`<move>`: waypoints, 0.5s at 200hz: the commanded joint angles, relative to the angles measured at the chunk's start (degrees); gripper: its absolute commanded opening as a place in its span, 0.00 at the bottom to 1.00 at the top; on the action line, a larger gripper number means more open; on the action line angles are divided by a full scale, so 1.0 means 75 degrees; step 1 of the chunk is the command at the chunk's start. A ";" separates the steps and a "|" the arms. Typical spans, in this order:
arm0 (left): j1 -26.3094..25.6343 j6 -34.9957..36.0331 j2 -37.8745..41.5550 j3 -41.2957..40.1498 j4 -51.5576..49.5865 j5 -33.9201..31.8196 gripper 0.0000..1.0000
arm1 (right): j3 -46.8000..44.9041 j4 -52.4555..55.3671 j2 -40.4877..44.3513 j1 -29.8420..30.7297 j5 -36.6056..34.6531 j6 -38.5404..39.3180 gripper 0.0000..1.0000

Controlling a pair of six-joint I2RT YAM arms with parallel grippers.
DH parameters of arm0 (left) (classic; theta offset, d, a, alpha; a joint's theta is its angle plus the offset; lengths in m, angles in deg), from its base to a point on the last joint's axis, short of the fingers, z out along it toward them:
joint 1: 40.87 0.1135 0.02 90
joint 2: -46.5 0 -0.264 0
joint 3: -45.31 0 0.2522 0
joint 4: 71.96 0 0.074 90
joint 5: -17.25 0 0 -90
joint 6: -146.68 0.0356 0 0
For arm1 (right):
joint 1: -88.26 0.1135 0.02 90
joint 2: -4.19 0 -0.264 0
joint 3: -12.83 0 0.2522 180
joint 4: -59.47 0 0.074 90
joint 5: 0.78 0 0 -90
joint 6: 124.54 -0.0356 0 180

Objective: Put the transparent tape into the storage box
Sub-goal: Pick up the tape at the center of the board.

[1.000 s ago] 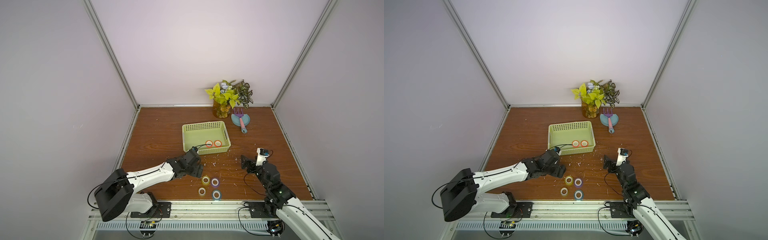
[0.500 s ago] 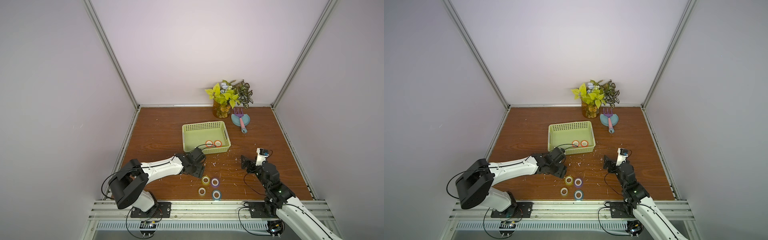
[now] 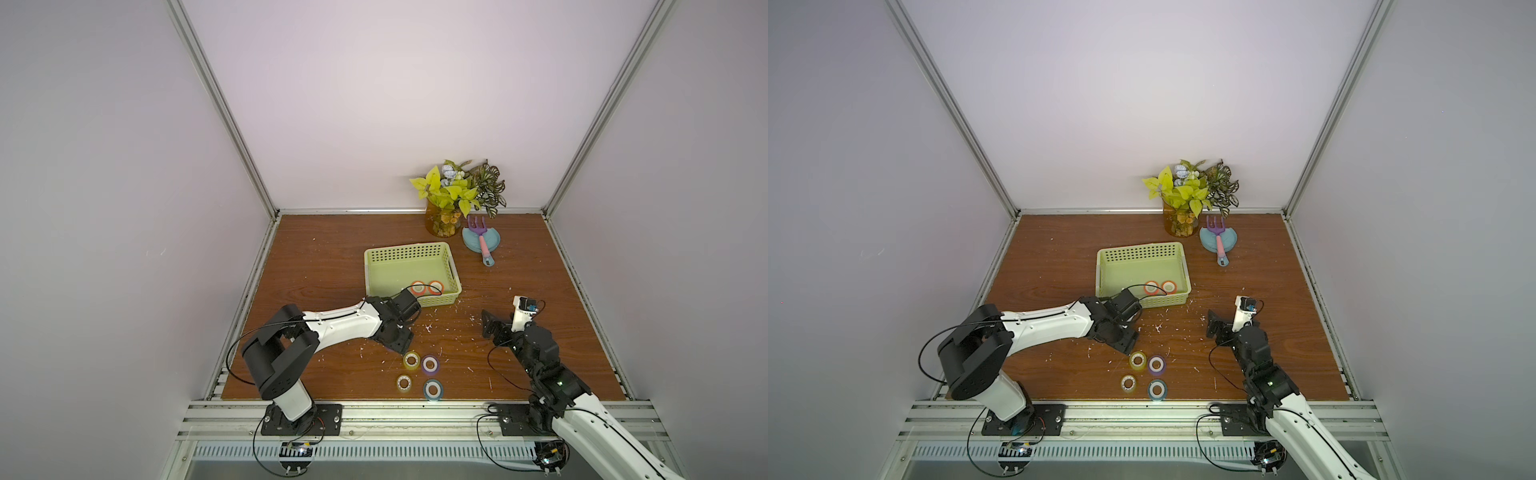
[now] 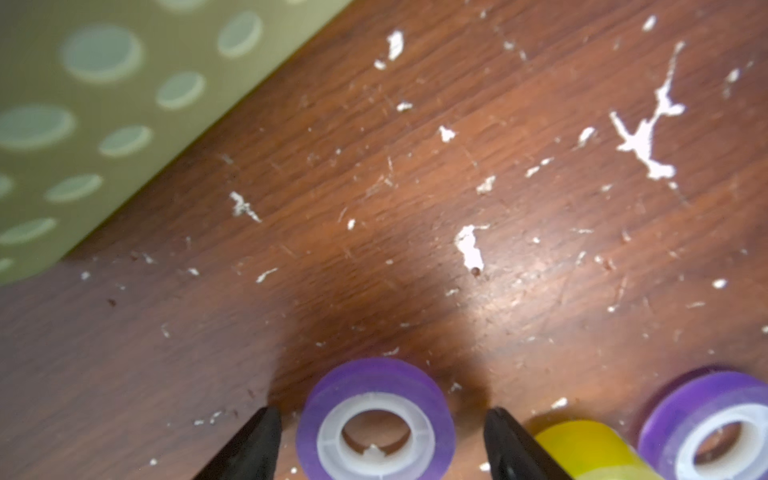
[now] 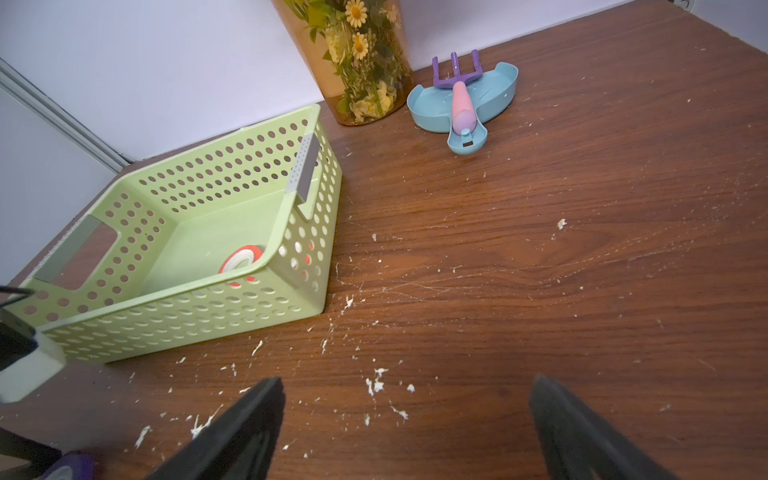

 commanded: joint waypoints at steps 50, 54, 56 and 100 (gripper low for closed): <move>-0.0078 0.0467 -0.0518 0.0234 -0.0697 0.0515 0.68 | -0.0006 -0.0301 0.0048 -0.0017 -0.0189 -0.0077 0.99; -0.0075 0.0486 -0.0517 0.0230 -0.0714 0.0526 0.67 | -0.0006 -0.0295 0.0039 -0.0008 -0.0190 -0.0076 0.99; -0.0075 0.0491 -0.0528 0.0230 -0.0729 0.0521 0.67 | -0.0006 -0.0303 0.0041 -0.0010 -0.0193 -0.0074 0.99; -0.0023 0.0689 -0.0514 0.0219 -0.0889 0.0621 0.63 | -0.0006 -0.0295 0.0032 -0.0009 -0.0178 -0.0071 0.99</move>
